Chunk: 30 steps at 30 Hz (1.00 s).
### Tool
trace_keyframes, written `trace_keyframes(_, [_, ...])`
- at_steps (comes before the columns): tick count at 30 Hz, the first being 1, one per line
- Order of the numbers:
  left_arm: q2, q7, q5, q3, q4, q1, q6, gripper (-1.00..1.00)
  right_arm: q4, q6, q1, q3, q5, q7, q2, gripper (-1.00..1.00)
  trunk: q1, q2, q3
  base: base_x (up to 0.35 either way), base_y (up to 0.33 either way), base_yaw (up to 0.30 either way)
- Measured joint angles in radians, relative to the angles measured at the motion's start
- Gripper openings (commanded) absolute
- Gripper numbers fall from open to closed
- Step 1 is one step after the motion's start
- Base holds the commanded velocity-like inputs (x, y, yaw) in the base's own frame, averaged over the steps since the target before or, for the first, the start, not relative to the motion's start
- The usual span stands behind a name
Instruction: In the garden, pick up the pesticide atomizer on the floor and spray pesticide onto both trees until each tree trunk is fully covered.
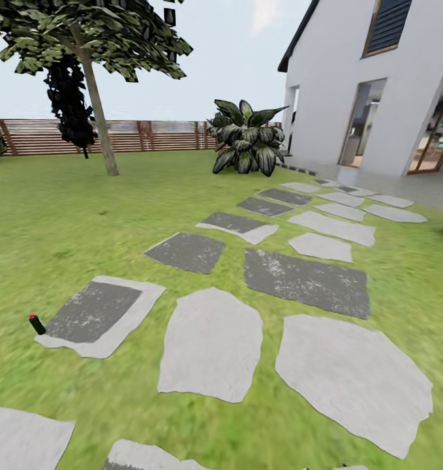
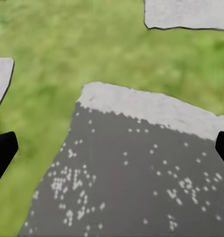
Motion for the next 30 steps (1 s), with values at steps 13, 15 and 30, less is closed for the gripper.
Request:
trace_keyframes(13, [0.0,0.0,0.0,0.0,0.0,0.0,0.0,1.0,0.0,0.0,0.0,0.0,0.0,0.0,0.0,1.0,0.0,0.0,0.0,0.339,0.0,0.262])
trace_keyframes(15, [0.0,0.0,0.0,0.0,0.0,0.0,0.0,1.0,0.0,0.0,0.0,0.0,0.0,0.0,0.0,1.0,0.0,0.0,0.0,0.339,0.0,0.263])
trace_keyframes(30, [0.0,0.0,0.0,0.0,0.0,0.0,0.0,1.0,0.0,0.0,0.0,0.0,0.0,0.0,0.0,1.0,0.0,0.0,0.0,0.339,0.0,0.263])
